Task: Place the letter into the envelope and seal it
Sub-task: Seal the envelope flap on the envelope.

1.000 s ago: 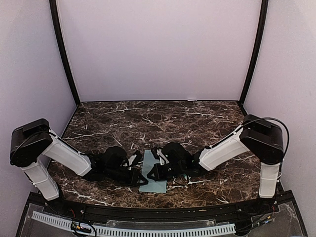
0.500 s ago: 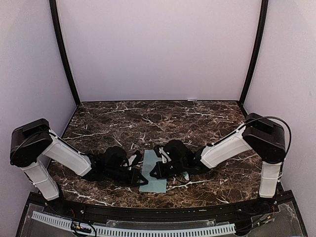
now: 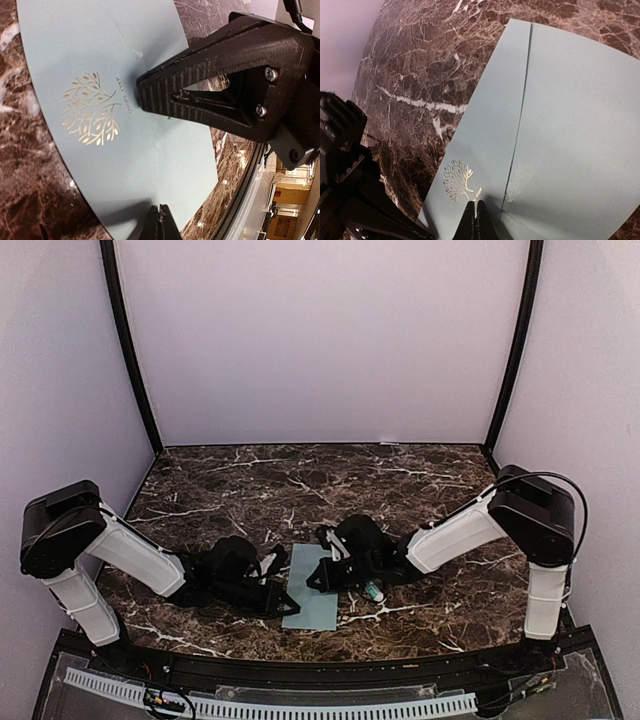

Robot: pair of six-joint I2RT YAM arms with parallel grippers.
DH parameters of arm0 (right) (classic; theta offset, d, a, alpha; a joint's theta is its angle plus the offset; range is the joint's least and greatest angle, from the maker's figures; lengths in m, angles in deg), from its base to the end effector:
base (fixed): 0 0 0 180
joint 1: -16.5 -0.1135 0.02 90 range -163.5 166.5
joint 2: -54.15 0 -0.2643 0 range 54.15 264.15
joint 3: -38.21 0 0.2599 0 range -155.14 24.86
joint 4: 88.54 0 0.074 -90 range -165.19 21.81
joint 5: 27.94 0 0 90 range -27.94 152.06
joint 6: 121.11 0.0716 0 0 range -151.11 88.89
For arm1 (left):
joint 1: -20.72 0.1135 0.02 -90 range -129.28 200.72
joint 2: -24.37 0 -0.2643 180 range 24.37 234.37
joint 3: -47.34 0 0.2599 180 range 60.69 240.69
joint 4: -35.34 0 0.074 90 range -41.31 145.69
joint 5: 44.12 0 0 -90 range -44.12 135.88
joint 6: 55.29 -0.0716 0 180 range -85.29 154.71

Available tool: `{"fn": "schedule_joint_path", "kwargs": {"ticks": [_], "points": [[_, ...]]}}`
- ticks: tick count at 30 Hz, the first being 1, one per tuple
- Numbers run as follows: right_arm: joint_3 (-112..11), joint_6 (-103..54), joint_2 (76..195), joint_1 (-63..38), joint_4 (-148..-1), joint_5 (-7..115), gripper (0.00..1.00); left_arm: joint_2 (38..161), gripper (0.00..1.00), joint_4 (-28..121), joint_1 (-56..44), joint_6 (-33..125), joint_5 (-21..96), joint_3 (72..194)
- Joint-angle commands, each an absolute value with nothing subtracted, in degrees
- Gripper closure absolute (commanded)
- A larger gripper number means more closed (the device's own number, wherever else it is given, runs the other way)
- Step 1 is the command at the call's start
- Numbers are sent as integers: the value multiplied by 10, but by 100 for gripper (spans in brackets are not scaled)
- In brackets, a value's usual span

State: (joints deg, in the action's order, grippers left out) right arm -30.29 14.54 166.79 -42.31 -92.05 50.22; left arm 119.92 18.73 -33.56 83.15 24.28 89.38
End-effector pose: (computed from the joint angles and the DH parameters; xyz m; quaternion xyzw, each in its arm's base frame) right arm 0.2037 0.3648 0.0826 -0.1464 0.8929 0.3858 0.1804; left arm 0.1611 -0.2691 0.0832 0.1284 0.8733 -0.4476 0.1432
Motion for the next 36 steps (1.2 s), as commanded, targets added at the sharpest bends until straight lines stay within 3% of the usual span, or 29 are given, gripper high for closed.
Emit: {"fn": "schedule_joint_path", "kwargs": {"ticks": [1,19,36], "points": [[-313,135,1709,-406,-870,532,100,1196,100,246,-340,825,252,875],[-402,109,1766,-381,-848,527,100,1198,100,240,-340,824,250,871],[-299,125,1692,-395,-869,514,100,1205,100,238,-340,824,251,878]]}}
